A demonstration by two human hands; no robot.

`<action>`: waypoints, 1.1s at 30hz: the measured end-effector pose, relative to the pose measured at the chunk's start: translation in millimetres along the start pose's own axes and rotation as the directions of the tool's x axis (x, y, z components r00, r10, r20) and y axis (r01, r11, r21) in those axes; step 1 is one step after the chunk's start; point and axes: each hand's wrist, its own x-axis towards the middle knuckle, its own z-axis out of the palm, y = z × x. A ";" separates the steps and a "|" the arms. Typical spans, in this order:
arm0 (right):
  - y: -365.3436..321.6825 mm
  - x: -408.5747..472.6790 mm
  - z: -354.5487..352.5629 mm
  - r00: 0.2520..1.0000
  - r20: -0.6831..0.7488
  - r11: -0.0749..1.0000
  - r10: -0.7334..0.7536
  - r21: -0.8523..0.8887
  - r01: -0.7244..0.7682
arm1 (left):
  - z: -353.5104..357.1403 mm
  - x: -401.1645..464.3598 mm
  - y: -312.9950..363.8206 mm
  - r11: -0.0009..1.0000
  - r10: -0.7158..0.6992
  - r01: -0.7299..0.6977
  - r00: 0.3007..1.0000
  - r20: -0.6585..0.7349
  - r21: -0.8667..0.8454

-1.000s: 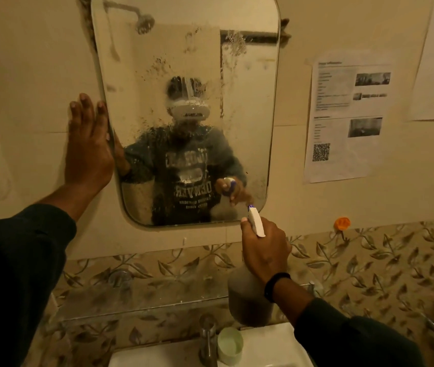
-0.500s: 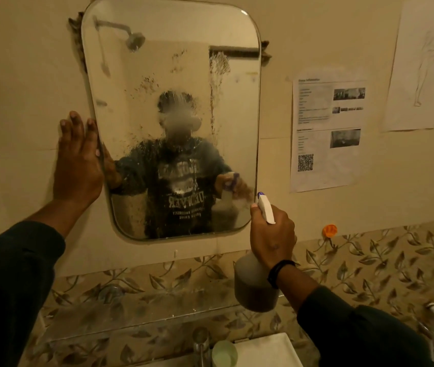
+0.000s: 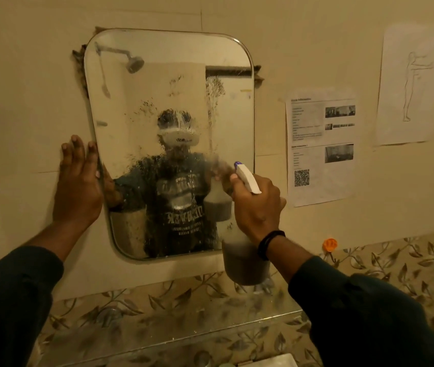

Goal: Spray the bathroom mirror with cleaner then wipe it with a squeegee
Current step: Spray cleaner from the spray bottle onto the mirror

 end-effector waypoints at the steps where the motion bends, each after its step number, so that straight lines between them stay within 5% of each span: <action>1: -6.4 1.3 1.4 1.000 0.008 1.000 -0.012 0.008 0.011 | -1.3 -0.3 0.2 1.000 0.005 -0.005 1.000 0.004 0.005; 17: -78.2 15.0 27.3 0.991 0.014 0.966 -0.133 0.225 0.126 | 17.7 5.0 -16.1 0.999 0.035 -0.033 0.998 -0.045 0.026; 22: -91.6 20.7 37.7 0.976 0.073 0.966 -0.206 0.172 0.192 | 13.1 2.5 -10.0 0.998 0.057 -0.056 0.998 -0.020 0.028; 33: -93.0 58.1 23.1 0.984 -0.142 0.972 0.105 0.225 -0.071 | 13.0 3.5 -16.8 0.999 0.049 -0.049 0.999 -0.006 0.016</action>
